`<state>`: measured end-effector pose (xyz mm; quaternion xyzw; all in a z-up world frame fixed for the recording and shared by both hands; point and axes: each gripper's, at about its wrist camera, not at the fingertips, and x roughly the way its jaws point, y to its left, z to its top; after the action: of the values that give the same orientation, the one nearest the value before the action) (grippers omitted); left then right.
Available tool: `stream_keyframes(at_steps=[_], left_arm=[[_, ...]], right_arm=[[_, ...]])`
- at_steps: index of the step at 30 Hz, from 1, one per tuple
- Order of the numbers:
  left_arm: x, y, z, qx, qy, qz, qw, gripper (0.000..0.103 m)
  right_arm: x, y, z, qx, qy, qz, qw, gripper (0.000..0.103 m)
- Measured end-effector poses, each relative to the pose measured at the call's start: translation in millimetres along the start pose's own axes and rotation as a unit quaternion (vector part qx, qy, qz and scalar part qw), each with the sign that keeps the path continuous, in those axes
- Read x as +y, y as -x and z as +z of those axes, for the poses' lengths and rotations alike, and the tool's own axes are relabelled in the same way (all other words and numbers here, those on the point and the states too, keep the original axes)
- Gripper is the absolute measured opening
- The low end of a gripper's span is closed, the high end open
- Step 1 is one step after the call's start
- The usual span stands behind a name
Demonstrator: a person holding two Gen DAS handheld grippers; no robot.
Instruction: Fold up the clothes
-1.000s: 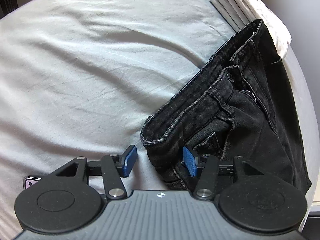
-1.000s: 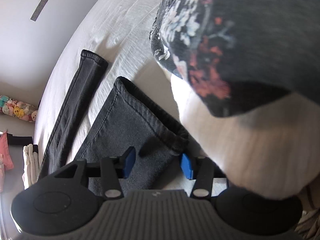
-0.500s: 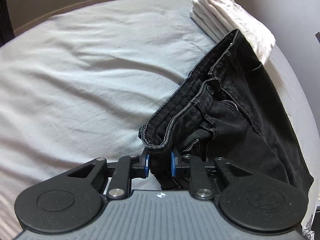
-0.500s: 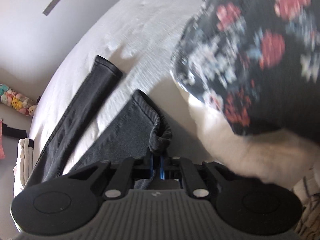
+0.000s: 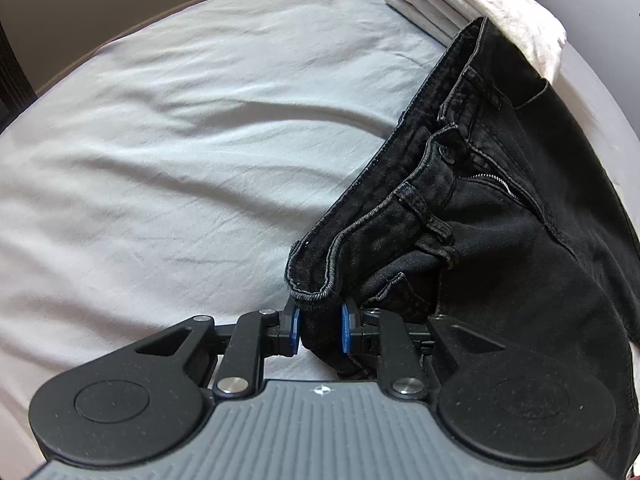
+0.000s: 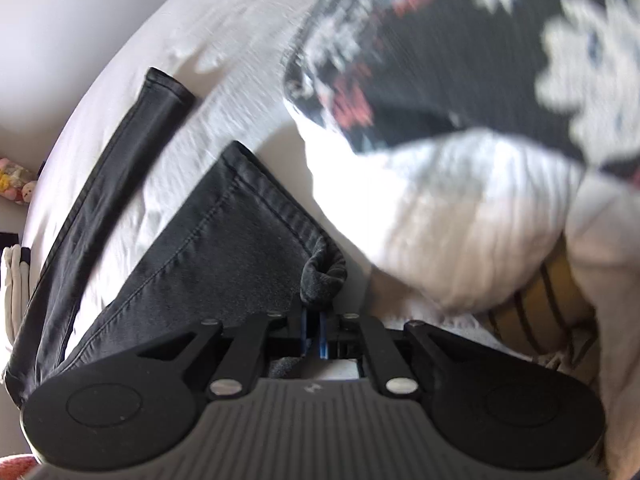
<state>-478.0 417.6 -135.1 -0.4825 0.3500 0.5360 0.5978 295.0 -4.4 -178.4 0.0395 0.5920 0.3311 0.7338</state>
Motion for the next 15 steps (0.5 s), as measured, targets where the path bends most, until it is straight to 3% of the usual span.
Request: stream_keyframes(at_steps=[4,7,11,15], left_arm=[[-4,-1,3,0.022,-0.036,0.008,0.9991,0.036],[-7,8,3,0.026,-0.073,0.023,0.9967,0.051],[-20,27,2,0.034,-0.132,0.041,0.9899,0.051],[-44,49,8,0.002,-0.200,0.054,0.9784,0.054]], right_arm=[[4,7,4,0.008,0.029,0.001,1.000,0.015],[17,17,10,-0.001,0.072,-0.016,0.997,0.036],[28,38,14,-0.014,0.127,-0.028,0.991,0.036],[54,52,20,-0.031,0.198,-0.060,0.978,0.035]])
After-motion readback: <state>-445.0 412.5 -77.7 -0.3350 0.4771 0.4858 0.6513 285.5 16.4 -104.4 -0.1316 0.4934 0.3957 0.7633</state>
